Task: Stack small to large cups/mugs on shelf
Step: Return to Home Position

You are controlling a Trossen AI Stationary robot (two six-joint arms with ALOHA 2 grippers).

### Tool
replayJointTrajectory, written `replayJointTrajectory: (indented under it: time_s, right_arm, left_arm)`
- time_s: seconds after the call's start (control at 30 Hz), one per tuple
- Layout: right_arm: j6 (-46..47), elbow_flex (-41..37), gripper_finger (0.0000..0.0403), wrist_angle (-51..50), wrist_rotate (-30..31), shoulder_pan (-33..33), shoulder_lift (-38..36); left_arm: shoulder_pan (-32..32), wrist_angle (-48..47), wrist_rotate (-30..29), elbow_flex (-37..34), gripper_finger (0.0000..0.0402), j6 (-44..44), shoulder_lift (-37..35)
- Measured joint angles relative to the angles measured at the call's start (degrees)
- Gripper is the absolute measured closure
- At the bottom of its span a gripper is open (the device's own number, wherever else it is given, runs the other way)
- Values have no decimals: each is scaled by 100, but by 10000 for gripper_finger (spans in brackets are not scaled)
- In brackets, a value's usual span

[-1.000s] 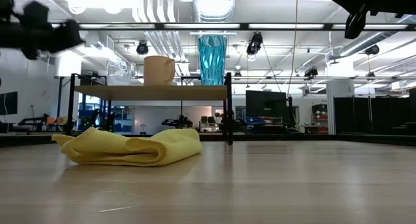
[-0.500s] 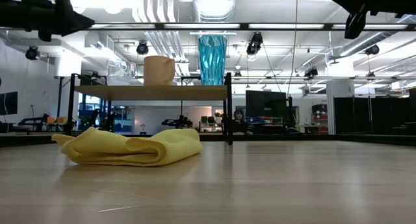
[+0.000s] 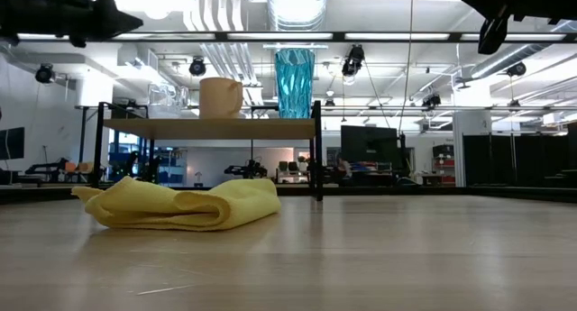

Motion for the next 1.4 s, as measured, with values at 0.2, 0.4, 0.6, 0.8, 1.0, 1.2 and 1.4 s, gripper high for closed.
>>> replayJointTrajectory:
  time_s: [0.2,0.4,0.6,0.8,1.0,1.2,1.4]
  right_arm:
    - [119,1,394,0,2,-2,0]
    - [100,0,394,0,1,-2,0]
    - [-52,2,394,-4,4,-2,0]
    - [-165,2,394,-2,101,1,0]
    - [-151,2,394,9,315,0,0]
    - [-26,2,394,13,304,1,0]
    - [16,2,394,13,129,-2,0]
  left_arm:
    - [0,1207,13,376,310,-64,934]
    - [0,1439,42,948,310,-834,1352]
    - [-10,1252,521,1378,310,-1440,1403]
    - [-332,946,1572,1668,310,-1566,1572]
    - [-948,950,1362,2036,310,-1554,1793]
    - [-1861,944,1346,2357,310,-1531,2231]
    - [-3137,971,1020,2351,310,-1210,2651]
